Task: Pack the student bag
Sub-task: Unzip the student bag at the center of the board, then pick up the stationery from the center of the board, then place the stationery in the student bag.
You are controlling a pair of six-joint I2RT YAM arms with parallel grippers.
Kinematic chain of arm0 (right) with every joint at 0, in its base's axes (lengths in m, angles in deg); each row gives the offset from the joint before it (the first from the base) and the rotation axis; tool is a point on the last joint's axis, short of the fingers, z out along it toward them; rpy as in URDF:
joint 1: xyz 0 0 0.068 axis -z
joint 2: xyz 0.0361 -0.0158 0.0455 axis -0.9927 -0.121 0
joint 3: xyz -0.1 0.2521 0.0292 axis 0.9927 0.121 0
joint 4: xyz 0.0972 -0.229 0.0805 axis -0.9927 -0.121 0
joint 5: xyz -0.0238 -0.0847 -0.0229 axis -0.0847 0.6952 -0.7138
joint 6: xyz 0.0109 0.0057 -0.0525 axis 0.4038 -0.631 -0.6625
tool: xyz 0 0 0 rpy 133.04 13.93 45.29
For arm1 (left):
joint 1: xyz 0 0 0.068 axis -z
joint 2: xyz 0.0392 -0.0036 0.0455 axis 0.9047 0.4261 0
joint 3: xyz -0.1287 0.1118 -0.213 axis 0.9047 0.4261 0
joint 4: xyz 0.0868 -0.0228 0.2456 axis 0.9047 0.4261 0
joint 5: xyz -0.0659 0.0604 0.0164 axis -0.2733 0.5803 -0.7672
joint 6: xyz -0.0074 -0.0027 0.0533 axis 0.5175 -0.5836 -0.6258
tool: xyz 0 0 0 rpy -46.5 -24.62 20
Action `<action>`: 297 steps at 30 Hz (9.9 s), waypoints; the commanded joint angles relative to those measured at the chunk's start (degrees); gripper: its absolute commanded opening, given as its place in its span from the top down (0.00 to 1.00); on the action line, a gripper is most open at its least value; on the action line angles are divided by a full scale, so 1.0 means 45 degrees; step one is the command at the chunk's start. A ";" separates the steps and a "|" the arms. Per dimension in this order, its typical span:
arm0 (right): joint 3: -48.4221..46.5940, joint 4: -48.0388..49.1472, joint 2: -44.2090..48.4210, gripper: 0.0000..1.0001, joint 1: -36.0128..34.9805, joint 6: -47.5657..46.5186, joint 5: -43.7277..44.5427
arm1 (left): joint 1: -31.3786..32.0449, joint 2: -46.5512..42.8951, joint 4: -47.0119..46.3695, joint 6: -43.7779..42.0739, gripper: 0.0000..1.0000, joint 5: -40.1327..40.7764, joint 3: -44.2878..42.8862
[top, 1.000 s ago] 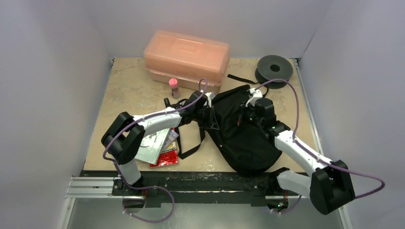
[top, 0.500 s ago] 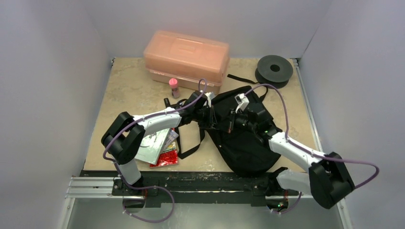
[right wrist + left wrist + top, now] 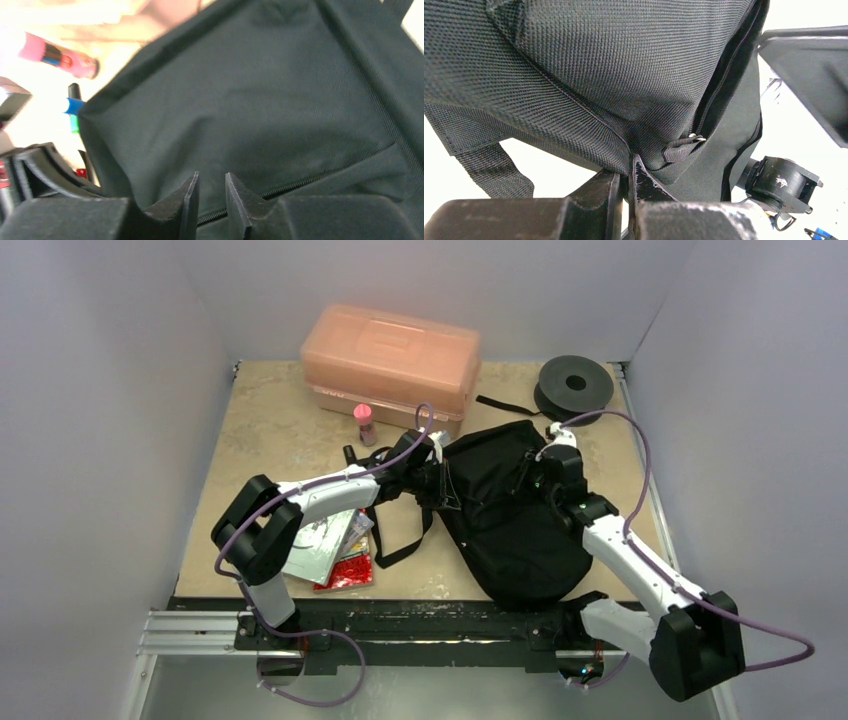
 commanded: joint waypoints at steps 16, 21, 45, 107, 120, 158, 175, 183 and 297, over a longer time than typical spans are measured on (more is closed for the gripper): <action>0.3338 0.1291 0.0451 0.78 -0.0123 0.1546 -0.0821 | 0.0054 -0.0865 -0.0424 -0.0795 0.97 -0.0220 -0.0475; 0.1887 0.0700 0.0883 0.70 -0.0123 0.0021 0.0528 | 0.0044 -0.2251 0.0333 -0.2096 0.62 0.0973 -0.0056; -0.7837 0.0373 -0.7615 0.02 -0.5085 -0.4270 0.1015 | -0.0249 -1.3822 0.2334 -0.3368 0.21 1.3030 0.4265; -0.1335 -0.1616 0.1946 0.98 -0.3573 -0.0578 0.7241 | 0.0992 -0.5945 0.1425 -0.4406 0.18 0.5046 0.0555; -0.1179 -0.4778 0.7328 1.00 -0.3308 0.1206 1.0058 | 0.4061 0.1150 0.1739 -0.9924 0.18 0.8453 -0.5327; -0.0960 -0.5357 0.9143 1.00 -0.3305 0.1502 1.0475 | 0.5198 0.6409 0.2283 -1.1968 0.88 1.2615 -0.8295; -0.1548 -0.6508 0.7172 1.00 -0.3314 0.2939 1.2183 | 0.2977 0.1895 0.1369 -0.6913 1.00 0.4942 -0.5300; 0.1338 -0.1457 0.6274 1.00 -0.3307 0.3370 0.5428 | 0.2431 0.0968 0.1060 -0.5611 1.00 0.1642 -0.5388; 0.2559 0.4918 -0.1790 0.87 -0.0681 0.1084 -0.1642 | -0.0740 -0.2138 0.2254 -0.3187 0.48 0.3013 -0.1604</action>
